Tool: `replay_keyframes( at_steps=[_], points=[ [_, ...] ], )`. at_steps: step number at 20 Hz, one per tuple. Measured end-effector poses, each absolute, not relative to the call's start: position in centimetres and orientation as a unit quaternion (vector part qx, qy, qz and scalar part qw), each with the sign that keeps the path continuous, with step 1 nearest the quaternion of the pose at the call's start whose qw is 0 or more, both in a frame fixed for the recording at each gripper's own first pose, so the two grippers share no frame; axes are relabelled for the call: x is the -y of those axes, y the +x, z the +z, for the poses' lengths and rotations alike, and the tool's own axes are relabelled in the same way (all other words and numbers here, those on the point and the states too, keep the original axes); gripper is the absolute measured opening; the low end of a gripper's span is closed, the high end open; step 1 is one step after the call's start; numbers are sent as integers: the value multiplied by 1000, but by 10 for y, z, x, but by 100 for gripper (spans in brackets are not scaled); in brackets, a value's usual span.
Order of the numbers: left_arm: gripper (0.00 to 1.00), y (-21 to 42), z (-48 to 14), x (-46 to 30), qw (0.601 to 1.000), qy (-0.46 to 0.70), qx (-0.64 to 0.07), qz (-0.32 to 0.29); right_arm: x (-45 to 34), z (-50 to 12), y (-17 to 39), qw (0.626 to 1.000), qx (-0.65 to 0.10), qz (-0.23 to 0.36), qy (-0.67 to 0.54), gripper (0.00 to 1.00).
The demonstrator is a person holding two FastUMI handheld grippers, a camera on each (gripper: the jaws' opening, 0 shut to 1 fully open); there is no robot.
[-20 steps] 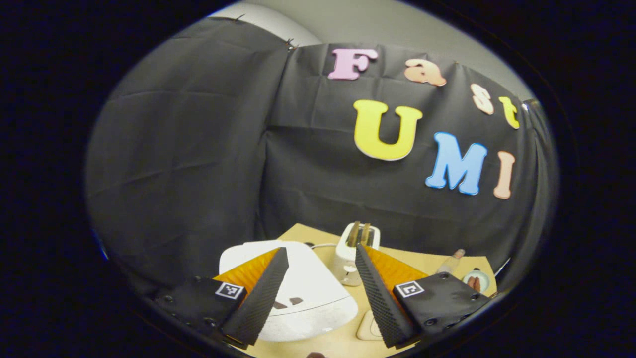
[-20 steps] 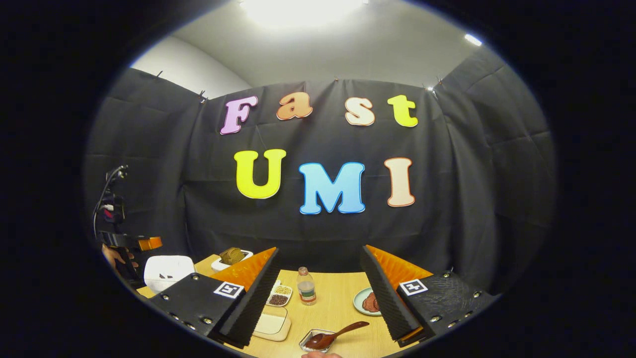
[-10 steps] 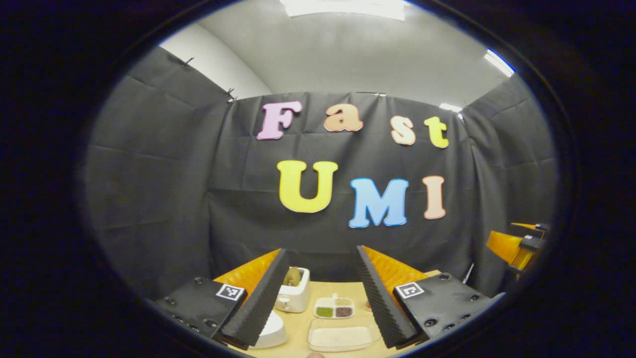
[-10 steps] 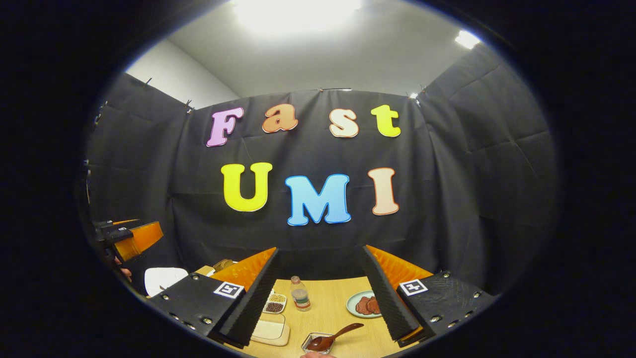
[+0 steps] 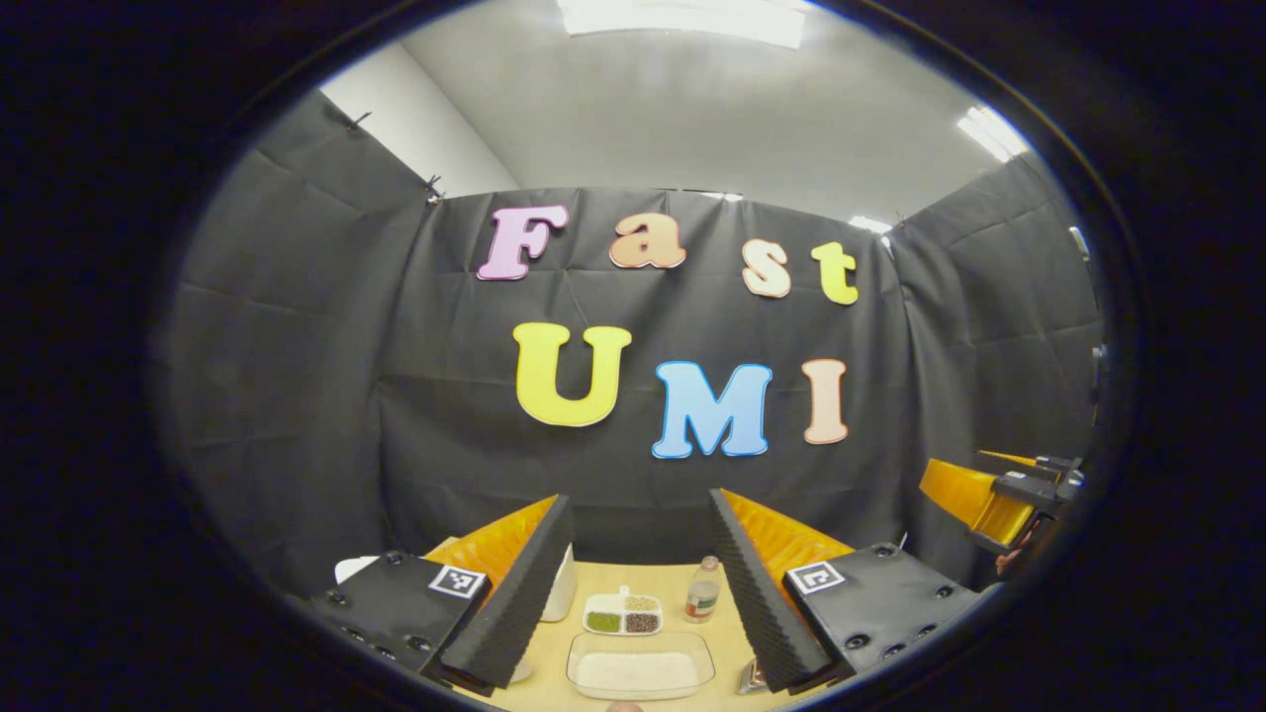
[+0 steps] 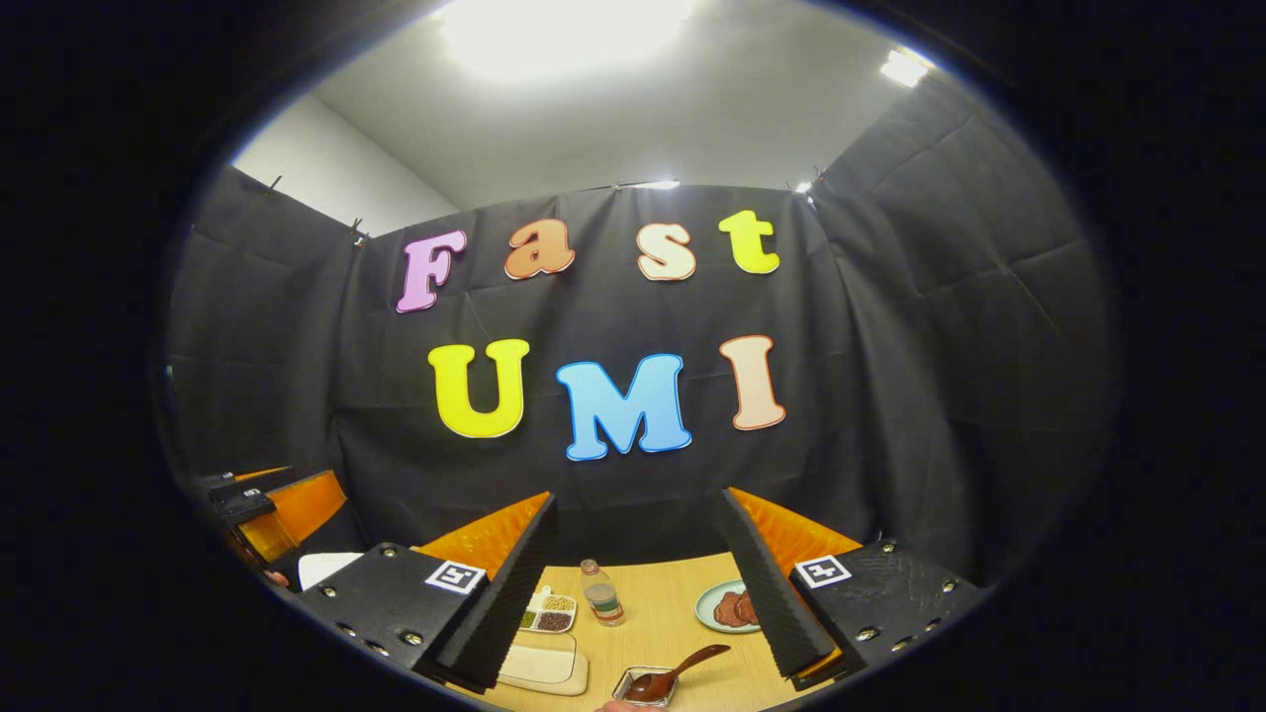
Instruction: Close the left gripper, press the button to open the rice cooker; take a wooden spoon from the chopstick holder with the right hand, scoop a spoonful of rice and pour it into the rice cooker, then put the wooden spoon back into the chopstick holder.
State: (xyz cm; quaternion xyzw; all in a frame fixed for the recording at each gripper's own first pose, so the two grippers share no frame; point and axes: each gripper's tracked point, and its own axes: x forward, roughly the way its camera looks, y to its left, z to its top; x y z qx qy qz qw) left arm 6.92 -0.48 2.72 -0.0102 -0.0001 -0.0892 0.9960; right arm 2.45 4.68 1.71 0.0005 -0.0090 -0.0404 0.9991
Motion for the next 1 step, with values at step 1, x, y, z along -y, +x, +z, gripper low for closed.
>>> replay_keyframes(
  at_steps=[1],
  points=[
    [93, 68, 24, 2, 996, -12, -3, -86, -48, 16, 24, 999, 6, -41, -4, 98]
  ],
)
